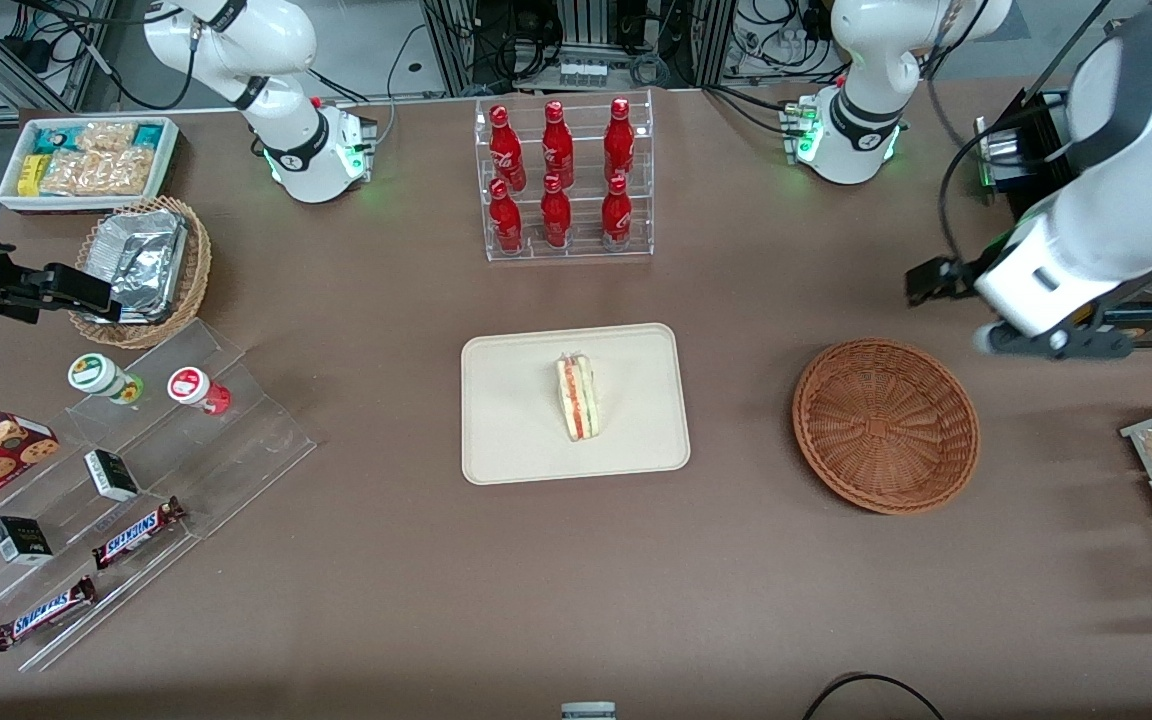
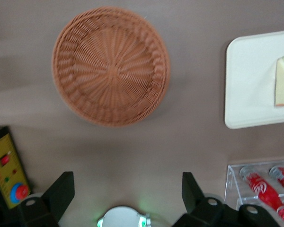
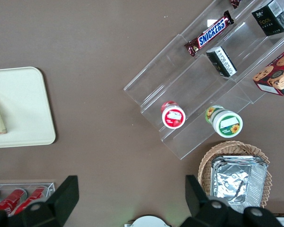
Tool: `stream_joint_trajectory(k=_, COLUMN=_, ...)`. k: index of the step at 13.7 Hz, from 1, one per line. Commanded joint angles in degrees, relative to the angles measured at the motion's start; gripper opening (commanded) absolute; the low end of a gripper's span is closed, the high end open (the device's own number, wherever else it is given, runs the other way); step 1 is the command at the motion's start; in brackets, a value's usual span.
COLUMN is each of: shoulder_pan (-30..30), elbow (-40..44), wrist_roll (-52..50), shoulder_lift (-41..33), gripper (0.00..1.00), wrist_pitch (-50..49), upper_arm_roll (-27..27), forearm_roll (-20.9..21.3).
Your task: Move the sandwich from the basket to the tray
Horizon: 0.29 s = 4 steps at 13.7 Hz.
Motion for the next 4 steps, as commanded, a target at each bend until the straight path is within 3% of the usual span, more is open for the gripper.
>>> stream_joint_trajectory(k=1, shoulder_pan=1.2, elbow=-2.2, wrist_roll=1.0, shoulder_lift=-4.9, gripper=1.0, wrist_pitch=-3.7, upper_arm_roll=0.4, forearm_roll=-0.1)
stream_joint_trajectory(k=4, shoulder_pan=1.1, elbow=-2.3, wrist_roll=3.1, shoulder_lift=-5.4, gripper=1.0, wrist_pitch=-4.0, upper_arm_roll=1.3, forearm_roll=-0.3)
